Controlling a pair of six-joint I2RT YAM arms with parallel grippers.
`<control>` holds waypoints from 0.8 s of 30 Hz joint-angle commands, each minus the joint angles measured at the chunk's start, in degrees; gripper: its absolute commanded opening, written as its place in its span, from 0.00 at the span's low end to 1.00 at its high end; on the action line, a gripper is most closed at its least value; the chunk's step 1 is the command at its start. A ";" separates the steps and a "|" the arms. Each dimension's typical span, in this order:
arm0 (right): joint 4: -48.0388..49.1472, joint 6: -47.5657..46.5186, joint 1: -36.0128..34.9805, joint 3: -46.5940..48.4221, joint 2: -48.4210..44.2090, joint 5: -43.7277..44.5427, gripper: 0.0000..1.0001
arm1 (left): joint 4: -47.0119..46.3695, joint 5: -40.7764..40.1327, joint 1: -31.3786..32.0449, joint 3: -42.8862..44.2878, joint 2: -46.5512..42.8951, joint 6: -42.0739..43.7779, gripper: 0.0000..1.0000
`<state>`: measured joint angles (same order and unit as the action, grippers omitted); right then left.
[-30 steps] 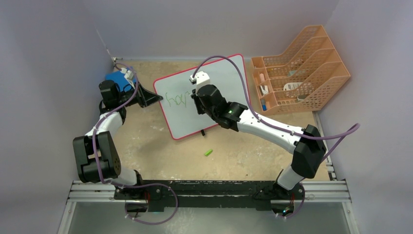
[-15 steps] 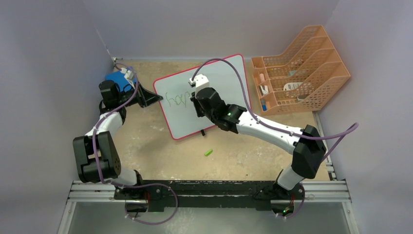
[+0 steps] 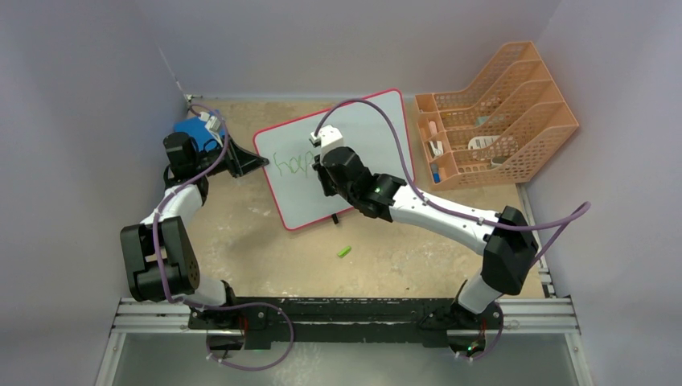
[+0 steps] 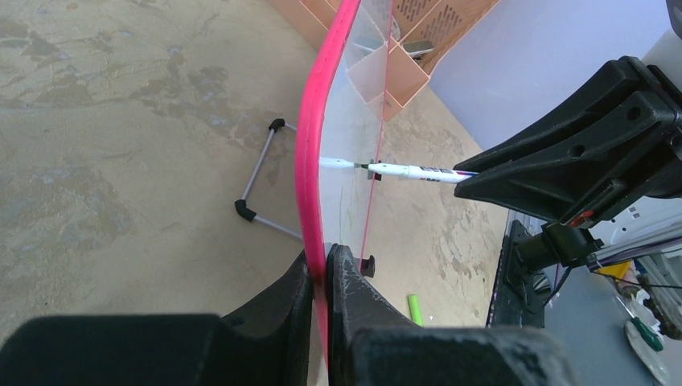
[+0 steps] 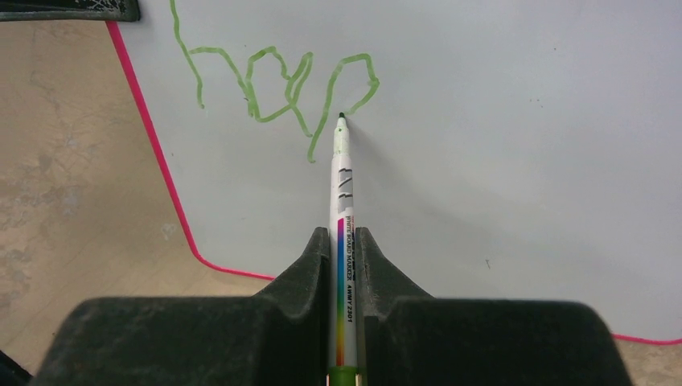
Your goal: Write a sentence on the whiteboard
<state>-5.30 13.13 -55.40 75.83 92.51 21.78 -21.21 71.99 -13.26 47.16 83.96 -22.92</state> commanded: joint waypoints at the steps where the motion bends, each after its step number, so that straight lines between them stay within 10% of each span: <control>1: 1.39 0.89 -0.48 1.94 -0.25 -0.29 0.00 | 0.48 0.04 1.22 1.12 -0.99 2.53 0.00; 24: 1.30 0.98 -0.59 4.40 -0.71 -0.31 0.00 | 0.55 0.00 1.22 1.25 -1.17 2.53 0.00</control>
<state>-5.26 13.10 -55.61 77.89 93.47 21.50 -21.19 71.99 -13.21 47.18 83.88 -22.92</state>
